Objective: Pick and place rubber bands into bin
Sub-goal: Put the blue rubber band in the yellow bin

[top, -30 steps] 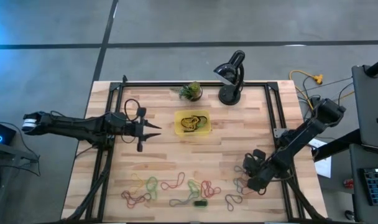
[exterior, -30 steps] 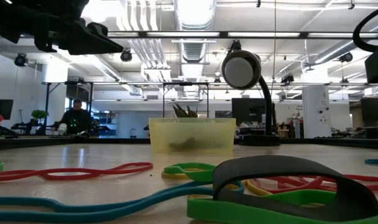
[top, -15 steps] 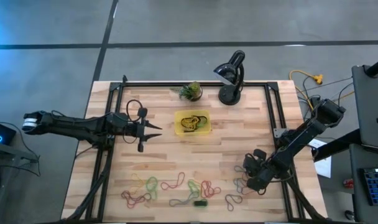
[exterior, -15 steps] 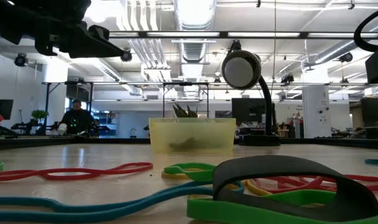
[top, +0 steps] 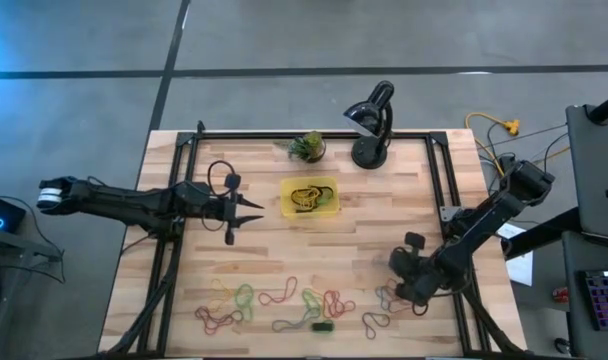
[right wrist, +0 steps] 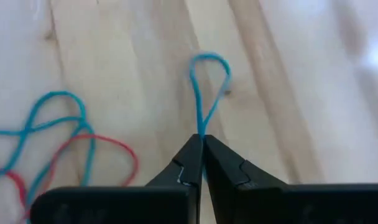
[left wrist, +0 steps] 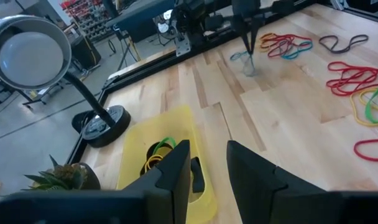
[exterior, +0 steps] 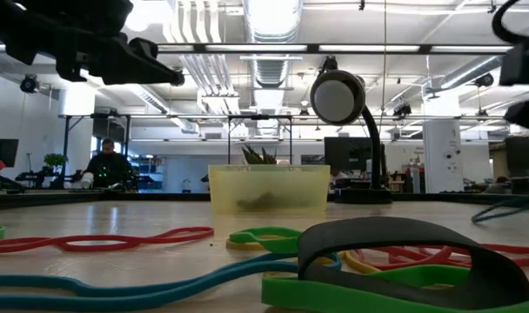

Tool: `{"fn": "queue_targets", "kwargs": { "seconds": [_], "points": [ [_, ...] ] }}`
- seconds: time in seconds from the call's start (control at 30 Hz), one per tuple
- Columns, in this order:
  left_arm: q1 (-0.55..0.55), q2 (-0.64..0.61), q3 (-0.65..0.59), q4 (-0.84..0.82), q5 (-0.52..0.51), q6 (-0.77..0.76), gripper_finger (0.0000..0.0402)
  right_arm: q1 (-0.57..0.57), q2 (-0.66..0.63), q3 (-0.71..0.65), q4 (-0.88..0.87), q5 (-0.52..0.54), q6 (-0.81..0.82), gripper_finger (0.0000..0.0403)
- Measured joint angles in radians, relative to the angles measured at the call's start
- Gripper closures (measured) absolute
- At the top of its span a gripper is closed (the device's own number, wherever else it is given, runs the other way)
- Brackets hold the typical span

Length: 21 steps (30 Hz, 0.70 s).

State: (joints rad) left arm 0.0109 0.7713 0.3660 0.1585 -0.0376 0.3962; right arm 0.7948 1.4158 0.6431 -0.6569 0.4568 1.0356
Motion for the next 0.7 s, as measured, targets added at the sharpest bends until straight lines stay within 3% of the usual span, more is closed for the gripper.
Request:
{"fn": "queue_targets", "kwargs": {
  "seconds": [0.47, 0.7],
  "points": [
    [0.0, 0.024, -0.006, 0.019, 0.0, -0.001, 0.0312, -0.002, 0.0, 0.215, -0.04, 0.484, -0.414, 0.0395],
    [0.0, 0.027, -0.024, 0.02, 0.0, -0.002, 0.0312, -0.038, 0.0, 0.278, 0.027, 0.541, -0.599, 0.0395]
  ]
}}
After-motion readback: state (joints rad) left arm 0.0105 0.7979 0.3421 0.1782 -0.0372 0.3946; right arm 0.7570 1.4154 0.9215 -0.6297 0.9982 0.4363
